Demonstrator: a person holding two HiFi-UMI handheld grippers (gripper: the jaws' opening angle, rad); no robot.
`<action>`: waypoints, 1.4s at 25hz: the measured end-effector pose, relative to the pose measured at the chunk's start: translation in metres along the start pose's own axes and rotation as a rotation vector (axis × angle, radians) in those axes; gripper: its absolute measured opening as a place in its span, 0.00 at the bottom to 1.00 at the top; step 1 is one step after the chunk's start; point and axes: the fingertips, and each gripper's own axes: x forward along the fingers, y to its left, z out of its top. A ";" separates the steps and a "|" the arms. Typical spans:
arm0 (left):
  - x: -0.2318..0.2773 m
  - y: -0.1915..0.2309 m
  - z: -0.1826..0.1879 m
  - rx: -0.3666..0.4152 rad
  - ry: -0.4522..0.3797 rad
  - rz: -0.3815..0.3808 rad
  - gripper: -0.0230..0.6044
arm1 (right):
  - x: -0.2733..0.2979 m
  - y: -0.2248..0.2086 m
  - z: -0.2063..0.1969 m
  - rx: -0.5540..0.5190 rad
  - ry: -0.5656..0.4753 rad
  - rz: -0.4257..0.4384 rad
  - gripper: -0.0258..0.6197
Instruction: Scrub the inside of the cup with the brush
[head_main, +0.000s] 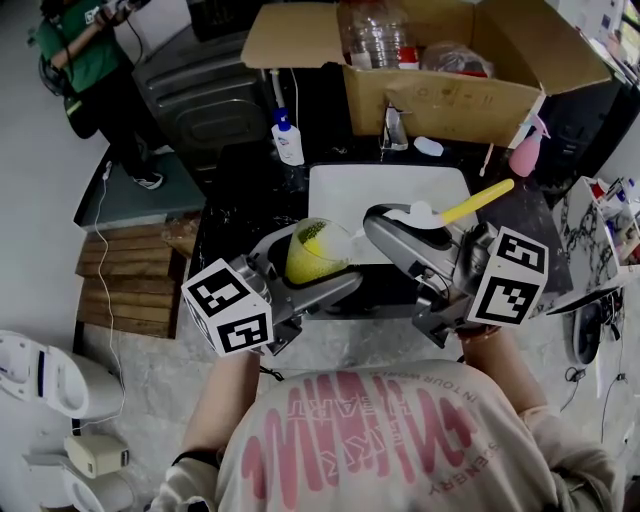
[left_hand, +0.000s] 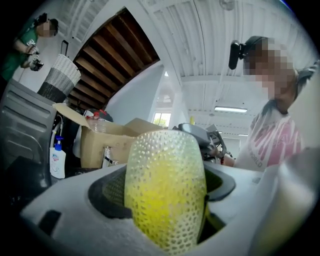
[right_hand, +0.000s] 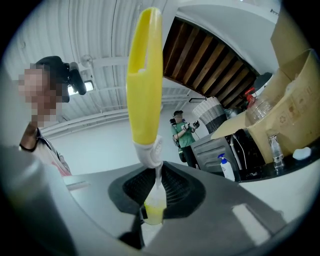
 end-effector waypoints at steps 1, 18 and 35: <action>0.001 -0.004 0.002 0.004 -0.009 -0.015 0.65 | -0.002 0.001 0.002 0.007 -0.006 0.004 0.12; 0.003 -0.063 0.010 0.140 0.039 -0.220 0.65 | -0.016 0.011 0.020 0.118 -0.080 0.084 0.13; 0.032 -0.046 -0.040 0.256 0.359 -0.086 0.65 | -0.010 0.011 0.008 -0.002 0.017 0.032 0.13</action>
